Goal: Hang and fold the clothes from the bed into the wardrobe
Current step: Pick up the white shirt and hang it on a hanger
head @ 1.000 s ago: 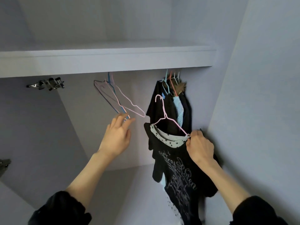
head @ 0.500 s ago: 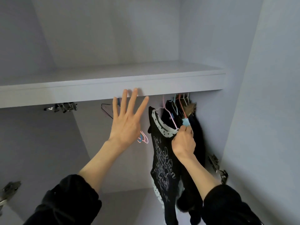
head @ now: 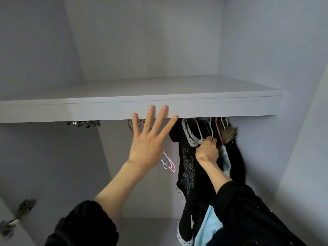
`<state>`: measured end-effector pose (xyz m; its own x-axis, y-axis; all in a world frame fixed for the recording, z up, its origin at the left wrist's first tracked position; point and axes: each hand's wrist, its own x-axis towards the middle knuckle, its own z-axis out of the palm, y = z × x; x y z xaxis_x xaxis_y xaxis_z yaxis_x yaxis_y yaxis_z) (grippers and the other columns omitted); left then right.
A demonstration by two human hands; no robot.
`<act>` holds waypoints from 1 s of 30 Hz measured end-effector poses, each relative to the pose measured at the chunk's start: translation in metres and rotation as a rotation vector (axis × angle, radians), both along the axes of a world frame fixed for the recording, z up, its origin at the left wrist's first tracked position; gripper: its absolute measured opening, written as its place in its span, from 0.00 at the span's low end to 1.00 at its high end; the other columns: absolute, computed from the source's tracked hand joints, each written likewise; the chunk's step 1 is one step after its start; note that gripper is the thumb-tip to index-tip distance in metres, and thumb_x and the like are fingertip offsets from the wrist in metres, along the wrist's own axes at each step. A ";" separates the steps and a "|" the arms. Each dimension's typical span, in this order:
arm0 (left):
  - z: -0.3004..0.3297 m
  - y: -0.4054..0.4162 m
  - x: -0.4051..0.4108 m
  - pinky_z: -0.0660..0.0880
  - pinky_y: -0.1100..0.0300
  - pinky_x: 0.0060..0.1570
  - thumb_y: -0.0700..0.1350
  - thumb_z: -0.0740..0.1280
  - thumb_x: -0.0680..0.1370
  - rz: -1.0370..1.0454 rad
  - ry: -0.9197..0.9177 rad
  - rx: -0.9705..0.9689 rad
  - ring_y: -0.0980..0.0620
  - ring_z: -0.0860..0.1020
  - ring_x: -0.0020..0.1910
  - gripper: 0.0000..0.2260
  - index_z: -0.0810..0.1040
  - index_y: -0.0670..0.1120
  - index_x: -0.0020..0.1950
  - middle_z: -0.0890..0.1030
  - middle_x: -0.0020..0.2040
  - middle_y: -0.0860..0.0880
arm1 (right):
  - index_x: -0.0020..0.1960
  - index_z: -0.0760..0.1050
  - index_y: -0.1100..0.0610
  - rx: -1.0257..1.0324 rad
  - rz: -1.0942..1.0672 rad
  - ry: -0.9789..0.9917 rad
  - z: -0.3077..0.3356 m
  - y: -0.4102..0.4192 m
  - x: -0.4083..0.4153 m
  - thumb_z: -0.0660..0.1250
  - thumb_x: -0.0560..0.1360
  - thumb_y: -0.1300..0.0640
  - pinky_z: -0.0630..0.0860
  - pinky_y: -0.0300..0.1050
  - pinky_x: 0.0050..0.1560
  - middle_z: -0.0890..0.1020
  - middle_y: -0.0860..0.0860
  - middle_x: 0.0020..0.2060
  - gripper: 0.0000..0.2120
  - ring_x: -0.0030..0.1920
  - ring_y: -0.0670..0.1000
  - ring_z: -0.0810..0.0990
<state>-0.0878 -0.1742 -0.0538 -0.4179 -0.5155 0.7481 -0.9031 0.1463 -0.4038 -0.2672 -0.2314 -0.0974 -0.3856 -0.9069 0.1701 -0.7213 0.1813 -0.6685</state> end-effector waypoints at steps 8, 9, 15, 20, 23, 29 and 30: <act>0.001 0.000 0.001 0.47 0.30 0.66 0.35 0.68 0.62 0.017 0.005 0.017 0.36 0.49 0.74 0.48 0.48 0.52 0.77 0.50 0.77 0.45 | 0.68 0.61 0.67 0.026 -0.133 -0.153 -0.022 0.005 -0.026 0.64 0.76 0.63 0.71 0.58 0.57 0.65 0.62 0.68 0.23 0.61 0.67 0.72; 0.000 0.000 0.001 0.47 0.30 0.66 0.35 0.68 0.62 0.024 0.008 0.022 0.36 0.49 0.74 0.48 0.49 0.52 0.77 0.51 0.77 0.45 | 0.70 0.59 0.68 0.026 -0.147 -0.141 -0.023 0.007 -0.031 0.64 0.76 0.63 0.71 0.58 0.57 0.65 0.62 0.68 0.25 0.61 0.67 0.72; -0.001 0.012 -0.006 0.51 0.30 0.66 0.37 0.62 0.66 0.017 0.087 0.057 0.35 0.52 0.74 0.39 0.55 0.49 0.76 0.53 0.76 0.44 | 0.69 0.59 0.68 0.015 -0.083 -0.011 -0.023 0.020 -0.035 0.65 0.75 0.64 0.72 0.56 0.57 0.63 0.65 0.68 0.26 0.63 0.65 0.70; -0.031 0.040 -0.006 0.55 0.34 0.67 0.38 0.60 0.68 0.010 0.213 0.231 0.34 0.54 0.74 0.34 0.59 0.48 0.75 0.58 0.76 0.39 | 0.71 0.63 0.63 -0.125 0.098 0.393 -0.041 0.044 -0.014 0.66 0.75 0.58 0.63 0.62 0.65 0.66 0.62 0.69 0.27 0.70 0.62 0.64; -0.061 0.066 0.011 0.63 0.37 0.66 0.37 0.60 0.70 -0.025 0.290 0.356 0.36 0.63 0.71 0.27 0.68 0.45 0.70 0.67 0.71 0.39 | 0.65 0.71 0.65 -0.273 0.332 0.405 -0.054 0.065 0.013 0.71 0.71 0.62 0.69 0.64 0.59 0.74 0.63 0.63 0.24 0.62 0.64 0.74; -0.101 0.191 0.058 0.76 0.53 0.51 0.44 0.52 0.74 0.126 0.600 0.452 0.45 0.77 0.58 0.21 0.76 0.45 0.62 0.79 0.58 0.47 | 0.55 0.77 0.63 -0.476 0.849 0.293 -0.071 0.164 0.095 0.66 0.69 0.61 0.79 0.52 0.43 0.83 0.57 0.46 0.15 0.45 0.60 0.83; -0.108 0.216 0.066 0.75 0.54 0.50 0.45 0.51 0.75 0.181 0.626 0.470 0.45 0.78 0.56 0.21 0.76 0.45 0.63 0.79 0.57 0.47 | 0.55 0.77 0.62 -0.477 0.945 0.304 -0.075 0.186 0.109 0.64 0.70 0.59 0.80 0.50 0.43 0.83 0.56 0.46 0.15 0.45 0.59 0.83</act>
